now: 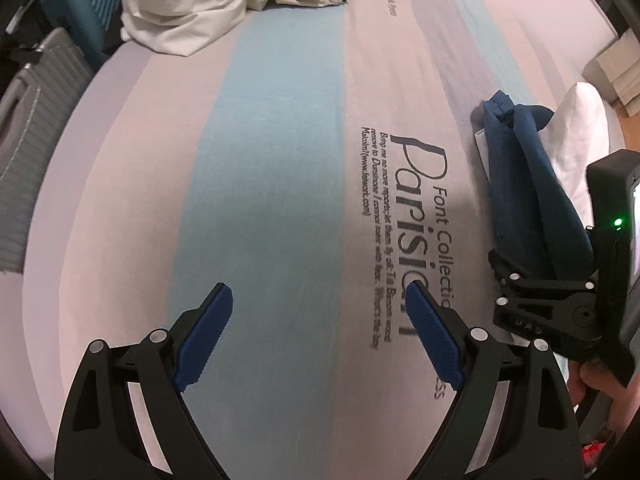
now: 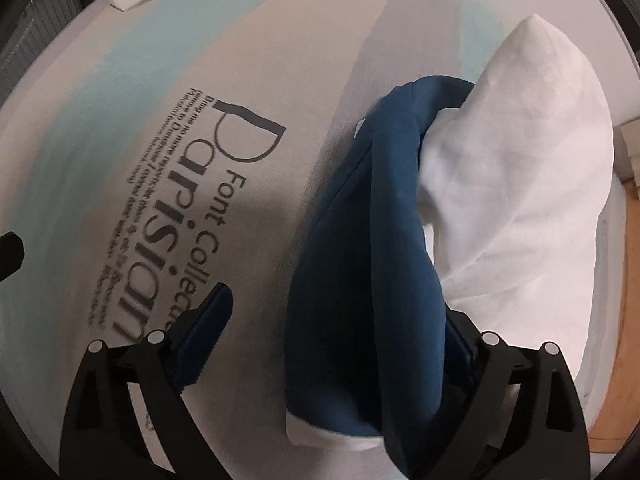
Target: Fold large clothes
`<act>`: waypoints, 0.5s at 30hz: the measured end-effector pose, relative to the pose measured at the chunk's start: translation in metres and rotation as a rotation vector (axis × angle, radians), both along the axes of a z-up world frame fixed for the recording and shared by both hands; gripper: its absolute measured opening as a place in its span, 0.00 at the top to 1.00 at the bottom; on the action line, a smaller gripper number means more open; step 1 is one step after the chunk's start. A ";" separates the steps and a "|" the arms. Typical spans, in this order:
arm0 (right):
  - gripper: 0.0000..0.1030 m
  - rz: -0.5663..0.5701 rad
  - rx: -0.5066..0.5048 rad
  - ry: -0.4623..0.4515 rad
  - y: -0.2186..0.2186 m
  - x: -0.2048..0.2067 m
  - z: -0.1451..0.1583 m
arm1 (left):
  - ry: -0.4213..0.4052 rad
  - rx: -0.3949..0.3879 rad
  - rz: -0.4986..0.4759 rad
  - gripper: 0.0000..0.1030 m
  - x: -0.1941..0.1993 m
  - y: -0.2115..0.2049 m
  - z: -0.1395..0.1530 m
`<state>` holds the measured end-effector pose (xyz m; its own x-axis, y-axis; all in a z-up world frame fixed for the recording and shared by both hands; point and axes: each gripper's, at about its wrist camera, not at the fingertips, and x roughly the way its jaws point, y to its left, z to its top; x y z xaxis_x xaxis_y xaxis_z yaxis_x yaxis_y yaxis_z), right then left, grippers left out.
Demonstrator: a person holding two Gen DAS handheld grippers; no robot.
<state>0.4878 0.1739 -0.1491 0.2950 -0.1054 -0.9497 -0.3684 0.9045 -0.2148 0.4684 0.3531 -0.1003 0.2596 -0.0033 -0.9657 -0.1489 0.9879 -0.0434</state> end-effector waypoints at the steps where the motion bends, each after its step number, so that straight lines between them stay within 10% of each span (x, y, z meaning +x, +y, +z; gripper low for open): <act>1: 0.14 0.005 0.025 0.002 -0.002 -0.005 0.005 | -0.003 0.004 0.004 0.16 -0.003 0.000 0.003; 15: 0.09 0.043 0.494 0.089 -0.089 -0.065 0.131 | -0.047 0.021 0.001 0.12 -0.017 -0.053 0.046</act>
